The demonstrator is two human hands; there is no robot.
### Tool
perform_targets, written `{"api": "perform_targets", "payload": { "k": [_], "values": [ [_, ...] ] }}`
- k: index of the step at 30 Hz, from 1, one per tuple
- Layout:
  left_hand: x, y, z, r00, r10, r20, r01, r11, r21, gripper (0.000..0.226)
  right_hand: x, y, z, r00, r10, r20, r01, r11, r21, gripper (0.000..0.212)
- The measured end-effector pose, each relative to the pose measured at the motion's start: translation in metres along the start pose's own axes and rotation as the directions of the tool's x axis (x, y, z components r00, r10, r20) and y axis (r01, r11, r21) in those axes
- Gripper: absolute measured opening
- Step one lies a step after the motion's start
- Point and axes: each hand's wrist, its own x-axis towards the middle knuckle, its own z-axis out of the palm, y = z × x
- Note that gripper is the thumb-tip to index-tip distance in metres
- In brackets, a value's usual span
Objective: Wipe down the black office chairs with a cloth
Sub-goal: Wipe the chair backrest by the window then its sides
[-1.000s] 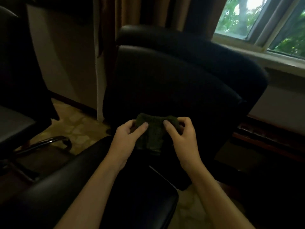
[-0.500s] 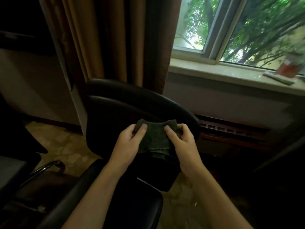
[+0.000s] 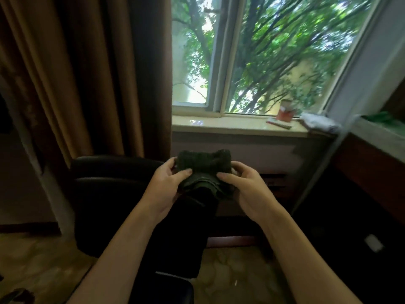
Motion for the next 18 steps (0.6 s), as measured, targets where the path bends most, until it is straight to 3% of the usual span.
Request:
{"api": "perform_targets", "payload": {
  "k": [5,7,11,14,18],
  "values": [
    [0.002,0.007,0.047,0.970,0.076,0.230,-0.062,0.996,-0.071,0.028,-0.031,-0.035,-0.035,0.976,-0.206,-0.073,0.208,0.978,0.028,0.014],
    [0.003,0.008,0.070,0.949,0.066,0.308,-0.039,0.995,-0.094,0.019,-0.043,-0.047,-0.052,0.963,-0.252,-0.095,0.257,0.965,0.049,0.009],
    [0.011,0.012,0.116,0.895,0.085,0.438,-0.024,0.990,-0.142,0.008,-0.061,-0.071,-0.088,0.956,-0.272,-0.108,0.276,0.961,0.021,0.033],
    [0.022,0.008,0.147,0.867,0.085,0.492,-0.074,0.996,-0.042,0.011,-0.070,-0.085,-0.114,0.951,-0.270,-0.151,0.271,0.962,-0.017,0.009],
    [0.037,-0.004,0.188,0.844,0.068,0.532,-0.144,0.984,0.101,0.021,-0.066,-0.094,-0.155,0.932,-0.283,-0.226,0.277,0.959,-0.059,0.025]
  ]
}}
